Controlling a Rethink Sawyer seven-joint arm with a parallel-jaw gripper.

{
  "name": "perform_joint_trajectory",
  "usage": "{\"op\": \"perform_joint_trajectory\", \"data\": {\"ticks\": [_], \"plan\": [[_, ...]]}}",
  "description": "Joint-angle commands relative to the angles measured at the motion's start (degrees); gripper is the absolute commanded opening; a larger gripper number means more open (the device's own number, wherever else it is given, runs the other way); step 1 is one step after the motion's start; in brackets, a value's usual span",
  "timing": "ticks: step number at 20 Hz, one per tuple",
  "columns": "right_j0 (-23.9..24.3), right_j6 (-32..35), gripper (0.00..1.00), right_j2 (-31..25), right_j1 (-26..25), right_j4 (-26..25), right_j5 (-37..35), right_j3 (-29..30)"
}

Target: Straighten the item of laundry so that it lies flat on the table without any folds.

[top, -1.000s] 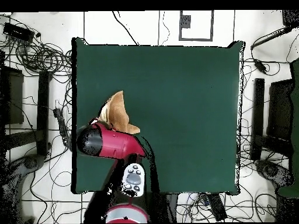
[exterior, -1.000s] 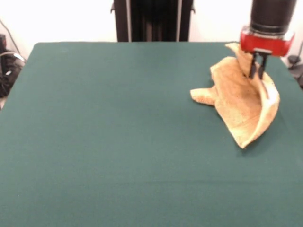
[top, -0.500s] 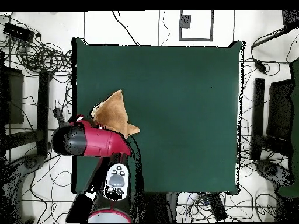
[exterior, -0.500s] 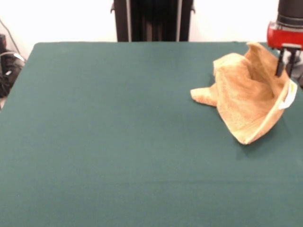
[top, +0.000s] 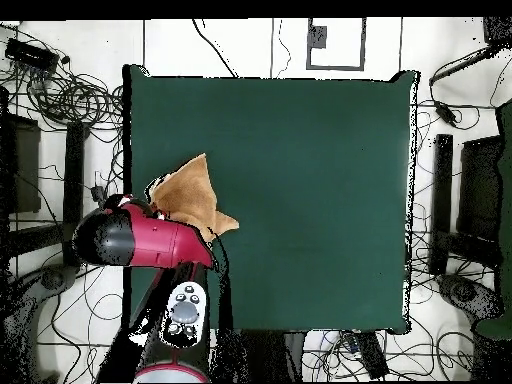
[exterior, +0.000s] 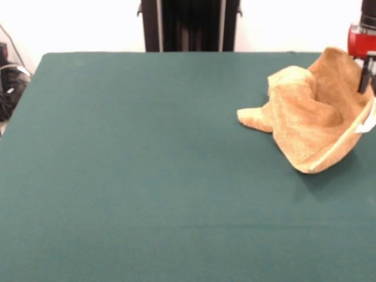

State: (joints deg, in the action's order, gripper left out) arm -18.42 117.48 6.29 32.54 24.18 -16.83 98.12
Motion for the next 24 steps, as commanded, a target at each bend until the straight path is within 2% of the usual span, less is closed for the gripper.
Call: {"op": "perform_joint_trajectory", "data": {"ticks": [1,4,5,7,9,10,21,24], "plan": [[-1.9,16.2,0.0,-1.1,-3.0,4.3,-5.6,-1.3],[-2.4,15.9,0.0,-0.2,-2.9,4.2,-6.2,-1.3],[-3.0,15.2,1.0,0.9,-3.3,3.5,-6.5,-2.0],[-2.5,14.9,1.0,-0.1,-3.1,3.8,-5.7,-1.5],[-3.4,14.8,1.0,2.5,-3.8,2.7,-6.8,-2.8],[-3.1,16.5,1.0,1.8,-3.9,4.4,-5.3,-2.4],[1.2,11.8,1.0,0.4,-3.1,2.4,-5.7,-1.4],[1.2,12.3,1.0,0.0,-1.9,2.7,-8.4,-0.8]]}}
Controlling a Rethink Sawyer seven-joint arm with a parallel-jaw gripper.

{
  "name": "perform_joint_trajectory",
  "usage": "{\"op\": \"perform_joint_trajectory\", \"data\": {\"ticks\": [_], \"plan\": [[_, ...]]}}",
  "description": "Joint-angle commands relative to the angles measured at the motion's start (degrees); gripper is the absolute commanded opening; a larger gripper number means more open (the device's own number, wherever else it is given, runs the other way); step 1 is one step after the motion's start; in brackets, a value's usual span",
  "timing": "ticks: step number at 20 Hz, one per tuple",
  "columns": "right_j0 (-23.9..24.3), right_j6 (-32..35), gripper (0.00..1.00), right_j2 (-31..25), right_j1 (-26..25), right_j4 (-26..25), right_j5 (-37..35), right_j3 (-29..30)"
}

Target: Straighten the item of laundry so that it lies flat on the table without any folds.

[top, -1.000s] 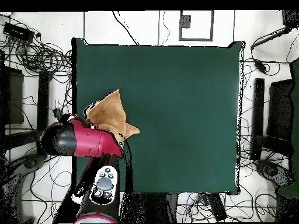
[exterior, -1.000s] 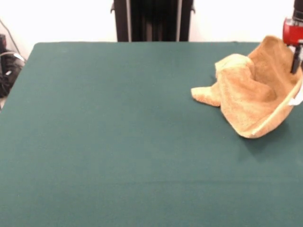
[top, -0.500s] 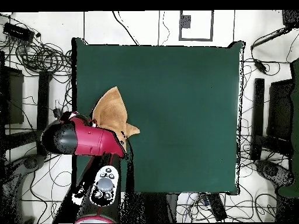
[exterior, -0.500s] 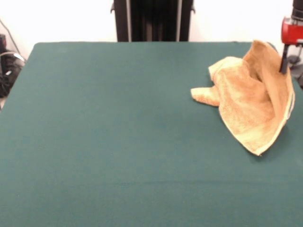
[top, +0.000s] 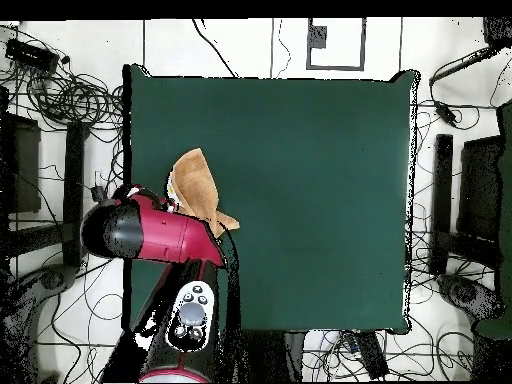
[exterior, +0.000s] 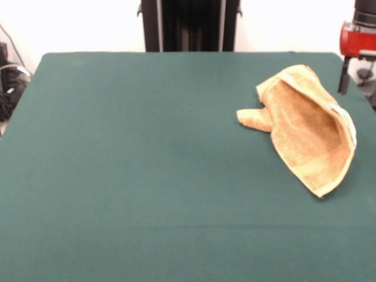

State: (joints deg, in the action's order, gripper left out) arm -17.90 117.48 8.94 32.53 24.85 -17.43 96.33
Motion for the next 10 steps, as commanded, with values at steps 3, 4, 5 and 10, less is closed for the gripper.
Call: {"op": "perform_joint_trajectory", "data": {"ticks": [3,4,5,10], "plan": [[-1.1,14.9,1.0,-0.1,2.8,2.0,-13.7,1.7],[-1.6,16.3,1.0,0.1,4.3,2.6,-14.4,2.7],[-1.7,17.4,1.0,-0.8,5.5,3.7,-14.6,4.2],[-1.2,16.3,1.0,-1.1,4.3,4.1,-11.9,4.3]]}}
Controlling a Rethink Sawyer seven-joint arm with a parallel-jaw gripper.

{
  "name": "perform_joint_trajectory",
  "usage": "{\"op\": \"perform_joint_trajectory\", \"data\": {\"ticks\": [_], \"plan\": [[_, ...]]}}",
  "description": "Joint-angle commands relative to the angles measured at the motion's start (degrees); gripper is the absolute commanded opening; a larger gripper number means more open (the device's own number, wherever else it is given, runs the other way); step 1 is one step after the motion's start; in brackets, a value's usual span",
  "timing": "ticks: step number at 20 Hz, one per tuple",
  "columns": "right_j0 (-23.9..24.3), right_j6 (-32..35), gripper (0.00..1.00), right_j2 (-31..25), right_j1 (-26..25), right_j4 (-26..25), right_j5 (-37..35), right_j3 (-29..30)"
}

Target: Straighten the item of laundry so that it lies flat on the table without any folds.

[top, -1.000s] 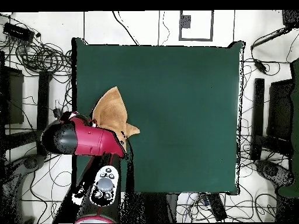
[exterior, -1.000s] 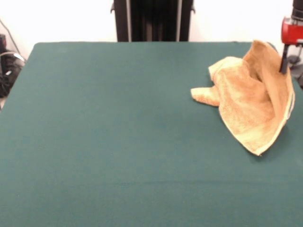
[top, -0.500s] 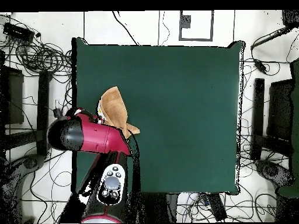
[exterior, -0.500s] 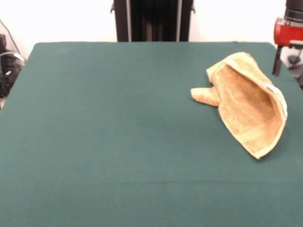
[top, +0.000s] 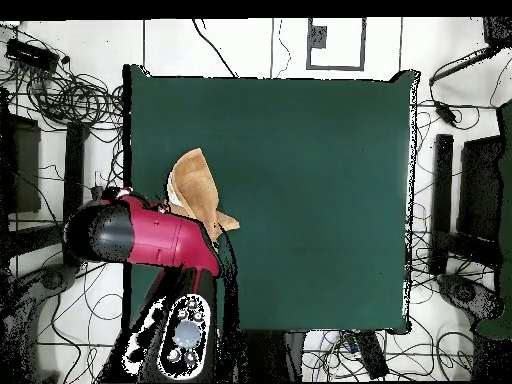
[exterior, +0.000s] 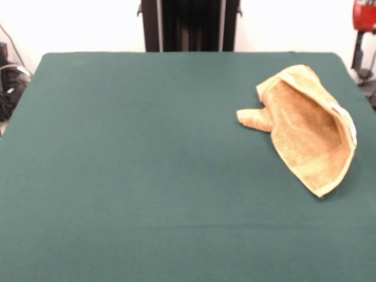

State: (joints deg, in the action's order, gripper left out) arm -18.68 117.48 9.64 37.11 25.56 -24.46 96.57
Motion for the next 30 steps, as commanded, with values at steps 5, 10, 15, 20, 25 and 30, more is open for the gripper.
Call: {"op": "perform_joint_trajectory", "data": {"ticks": [5,10,15,20,25,30], "plan": [[3.6,8.9,1.0,-0.2,3.5,-0.8,-10.4,4.5],[11.8,-1.1,1.0,-3.2,4.9,-4.2,-6.5,8.4],[16.4,-2.0,1.0,-7.3,4.7,-6.3,-0.9,11.3],[17.7,3.1,1.0,-10.0,3.7,-6.8,5.6,14.2],[12.5,17.4,1.0,-7.1,2.3,-1.0,11.3,16.8],[17.1,12.8,1.0,-15.9,3.1,-0.1,16.1,18.2]]}}
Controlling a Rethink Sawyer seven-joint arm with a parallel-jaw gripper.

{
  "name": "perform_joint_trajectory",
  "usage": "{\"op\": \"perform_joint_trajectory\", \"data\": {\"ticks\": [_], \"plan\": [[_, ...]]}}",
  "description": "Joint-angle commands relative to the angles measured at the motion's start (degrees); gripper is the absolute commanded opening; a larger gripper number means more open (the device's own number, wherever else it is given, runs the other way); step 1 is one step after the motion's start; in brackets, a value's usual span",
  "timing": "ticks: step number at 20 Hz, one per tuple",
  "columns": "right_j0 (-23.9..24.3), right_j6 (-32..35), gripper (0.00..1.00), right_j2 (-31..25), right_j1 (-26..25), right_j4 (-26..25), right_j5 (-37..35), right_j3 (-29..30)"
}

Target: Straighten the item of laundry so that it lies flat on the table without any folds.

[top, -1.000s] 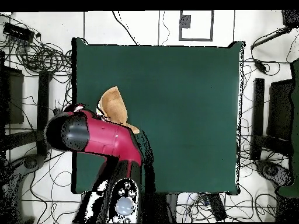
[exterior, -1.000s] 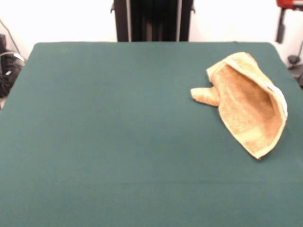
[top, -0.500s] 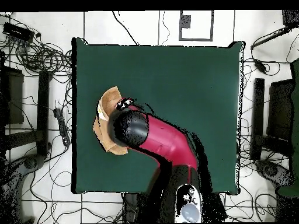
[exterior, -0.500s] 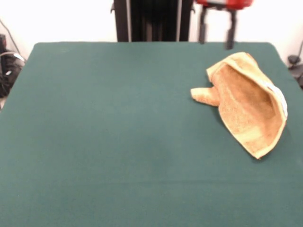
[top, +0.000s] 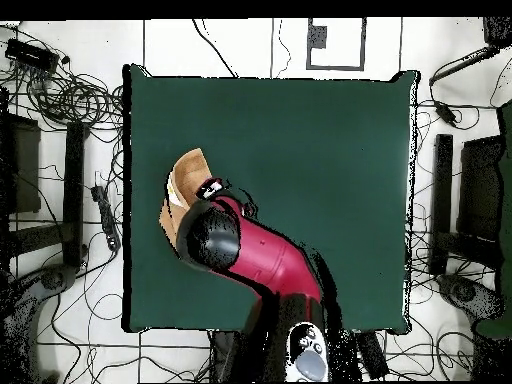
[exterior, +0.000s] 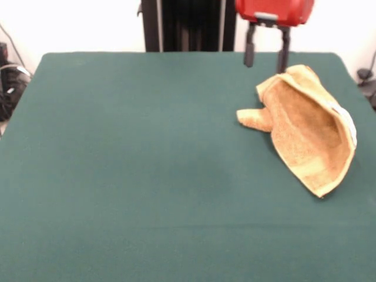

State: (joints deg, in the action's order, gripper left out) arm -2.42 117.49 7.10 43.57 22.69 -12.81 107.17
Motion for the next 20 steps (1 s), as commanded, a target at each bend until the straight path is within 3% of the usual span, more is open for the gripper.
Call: {"op": "perform_joint_trajectory", "data": {"ticks": [1,6,12,20], "plan": [[1.4,11.4,1.0,-14.1,-3.8,2.2,4.3,6.7],[2.3,6.0,1.0,-14.2,-5.3,-0.2,-0.3,0.3],[6.4,-5.5,1.0,-12.3,-6.5,-7.5,-18.4,-12.9],[8.1,-5.4,1.0,-15.4,-9.9,-13.1,-21.6,-21.2]]}}
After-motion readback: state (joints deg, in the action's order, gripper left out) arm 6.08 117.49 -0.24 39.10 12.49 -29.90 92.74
